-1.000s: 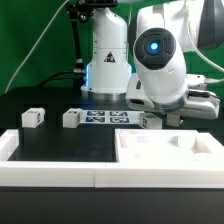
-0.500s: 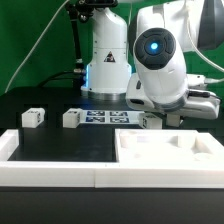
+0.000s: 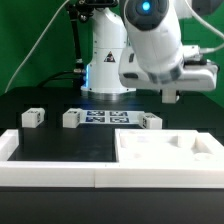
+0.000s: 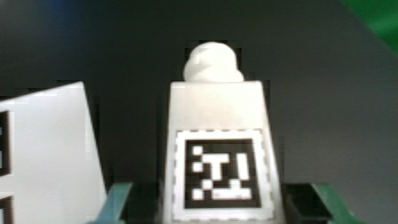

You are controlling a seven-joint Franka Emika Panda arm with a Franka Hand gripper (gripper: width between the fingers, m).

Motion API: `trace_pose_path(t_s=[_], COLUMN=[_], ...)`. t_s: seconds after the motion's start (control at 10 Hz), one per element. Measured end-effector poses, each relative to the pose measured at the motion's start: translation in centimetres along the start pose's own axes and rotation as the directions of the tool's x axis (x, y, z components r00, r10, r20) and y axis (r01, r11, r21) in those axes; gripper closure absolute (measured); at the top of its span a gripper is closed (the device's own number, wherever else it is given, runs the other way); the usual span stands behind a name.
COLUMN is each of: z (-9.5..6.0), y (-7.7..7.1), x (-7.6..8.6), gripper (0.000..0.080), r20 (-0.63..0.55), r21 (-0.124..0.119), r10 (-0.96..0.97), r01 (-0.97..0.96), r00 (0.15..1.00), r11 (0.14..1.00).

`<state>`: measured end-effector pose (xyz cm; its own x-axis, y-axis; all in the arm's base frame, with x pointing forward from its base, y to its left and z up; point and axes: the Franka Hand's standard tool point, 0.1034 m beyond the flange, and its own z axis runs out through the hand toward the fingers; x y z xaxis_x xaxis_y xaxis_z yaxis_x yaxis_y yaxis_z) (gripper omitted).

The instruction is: Assemble one leg

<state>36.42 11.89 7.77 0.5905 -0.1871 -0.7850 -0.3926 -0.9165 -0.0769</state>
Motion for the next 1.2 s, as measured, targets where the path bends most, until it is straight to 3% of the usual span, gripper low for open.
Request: trace_pose_path(t_s=[0.1, 0.2, 0.4, 0.5, 0.6, 0.7, 0.9, 1.0, 1.1, 1.2], z=[-1.6, -1.6, -2.1, -2.2, -2.7, -4.1, -5.8, -7.2, -7.9, -7.4], y=[-0.3, -0.4, -0.9, -0.6, 0.1, 0.1, 0.1, -0.4, -1.2, -1.2], x=[-0.3, 0.0, 0.7, 0.8, 1.8, 2.3, 2.1, 2.0, 2.4, 2.3], gripper=[0.0509, 0.0509, 0.0509, 0.0509, 0.0509, 0.0508, 0.0508, 0.0508, 0.0508, 0.0508], r20=[-0.031, -0.061, -0.254, -0.335, -0.398, -0.486, -0.569, -0.606, -0.687, -0.741], r21=[0.011, 0.014, 0.017, -0.005, -0.077, -0.135, -0.225, -0.295, -0.29, -0.283], r10=[-0.011, -0.01, -0.02, -0.049, -0.113, -0.17, -0.26, -0.32, -0.336, -0.341], r01=[0.011, 0.01, 0.025, 0.05, 0.09, 0.119, 0.156, 0.168, 0.181, 0.192], r00=[0.999, 0.998, 0.967, 0.941, 0.911, 0.857, 0.78, 0.728, 0.644, 0.578], r11=[1.0, 1.0, 1.0, 0.999, 0.993, 0.984, 0.962, 0.941, 0.94, 0.94])
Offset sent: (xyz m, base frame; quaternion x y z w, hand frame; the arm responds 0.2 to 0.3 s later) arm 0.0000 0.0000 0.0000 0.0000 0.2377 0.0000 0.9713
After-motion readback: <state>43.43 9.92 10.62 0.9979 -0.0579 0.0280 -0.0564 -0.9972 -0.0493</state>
